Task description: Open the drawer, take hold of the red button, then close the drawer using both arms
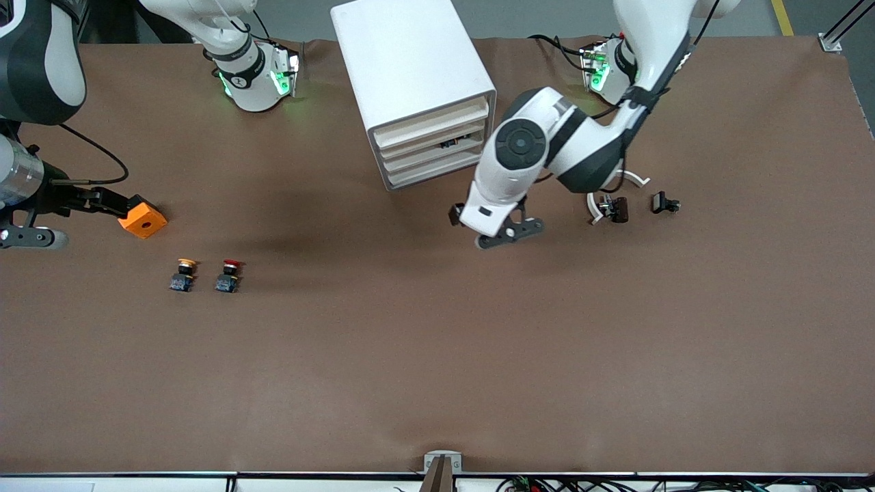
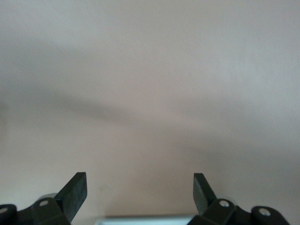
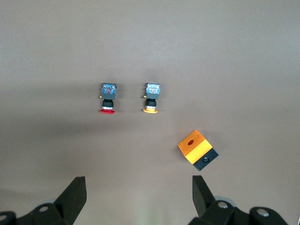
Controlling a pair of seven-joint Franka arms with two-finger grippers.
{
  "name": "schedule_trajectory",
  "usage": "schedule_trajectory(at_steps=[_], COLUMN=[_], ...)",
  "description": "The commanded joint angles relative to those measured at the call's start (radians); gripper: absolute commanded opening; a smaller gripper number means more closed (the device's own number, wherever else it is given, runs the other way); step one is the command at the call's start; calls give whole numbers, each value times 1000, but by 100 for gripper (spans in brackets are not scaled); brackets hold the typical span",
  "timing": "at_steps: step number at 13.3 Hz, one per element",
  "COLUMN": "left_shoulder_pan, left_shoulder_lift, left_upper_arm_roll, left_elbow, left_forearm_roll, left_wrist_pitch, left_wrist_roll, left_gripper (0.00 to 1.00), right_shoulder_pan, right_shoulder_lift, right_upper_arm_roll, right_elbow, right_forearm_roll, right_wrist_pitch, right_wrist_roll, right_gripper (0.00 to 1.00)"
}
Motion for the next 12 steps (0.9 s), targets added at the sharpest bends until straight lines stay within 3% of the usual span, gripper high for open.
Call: schedule_trajectory(at_steps=[1, 7, 12], left_shoulder_pan=[91, 340, 474], left_shoulder_lift=[-37, -102, -191], left_upper_arm_roll=[0, -1, 0], left_elbow=[16, 100, 113], left_forearm_roll=[38, 101, 106], left_wrist_pitch=[-41, -185, -268], left_wrist_roll=[67, 374, 584], left_gripper=[100, 100, 100], right_shoulder_pan=[-21, -22, -24], right_shoulder_lift=[-13, -12, 1], right_upper_arm_roll=[10, 8, 8], right_elbow=[-4, 34, 249], right_forearm_roll=[9, 47, 50], right_wrist_pitch=[-7, -40, -180], right_wrist_roll=[-24, -19, -27], right_gripper=[100, 100, 100])
